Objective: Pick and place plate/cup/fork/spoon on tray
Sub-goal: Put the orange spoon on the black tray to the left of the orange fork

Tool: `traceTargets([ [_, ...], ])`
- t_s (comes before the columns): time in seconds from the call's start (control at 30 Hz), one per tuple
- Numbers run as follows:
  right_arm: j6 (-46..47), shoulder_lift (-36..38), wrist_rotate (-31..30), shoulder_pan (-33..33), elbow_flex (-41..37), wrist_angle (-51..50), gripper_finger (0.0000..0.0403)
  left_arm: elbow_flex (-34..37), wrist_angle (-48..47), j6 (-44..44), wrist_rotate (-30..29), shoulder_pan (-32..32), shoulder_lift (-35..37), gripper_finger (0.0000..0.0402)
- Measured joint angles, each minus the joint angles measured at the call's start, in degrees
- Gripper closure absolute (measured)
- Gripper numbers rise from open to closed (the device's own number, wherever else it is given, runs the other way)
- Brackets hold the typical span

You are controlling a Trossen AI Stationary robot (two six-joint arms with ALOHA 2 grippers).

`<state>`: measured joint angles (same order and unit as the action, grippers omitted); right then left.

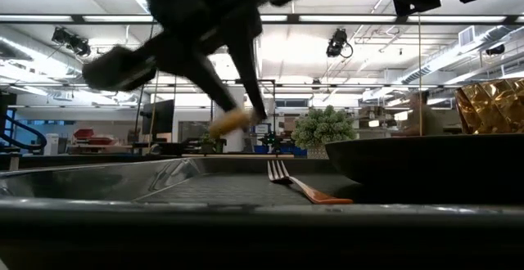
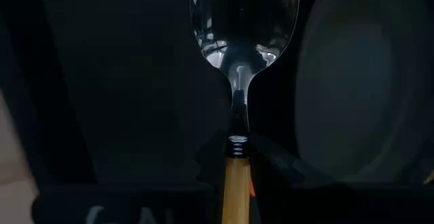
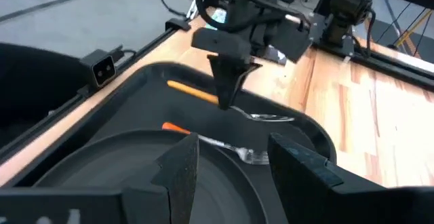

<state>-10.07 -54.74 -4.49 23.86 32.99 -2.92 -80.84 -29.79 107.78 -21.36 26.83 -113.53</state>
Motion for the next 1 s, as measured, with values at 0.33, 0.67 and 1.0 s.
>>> traceTargets([
  [0.33,-0.15,-1.17,0.70,0.00,-0.81,0.97,0.0220,0.06,-4.98,2.98,1.02,-0.02,-0.99,0.0344],
  [0.67,-0.63,-1.46,1.68,0.02,-0.79,1.73,0.0220,0.05,-6.27,2.62,3.54,-1.44,-2.68,0.0344],
  [1.0,-0.62,-1.49,1.84,0.02,-0.79,2.00,0.0220,0.04,-4.64,1.13,6.02,-2.27,-4.05,0.0344],
])
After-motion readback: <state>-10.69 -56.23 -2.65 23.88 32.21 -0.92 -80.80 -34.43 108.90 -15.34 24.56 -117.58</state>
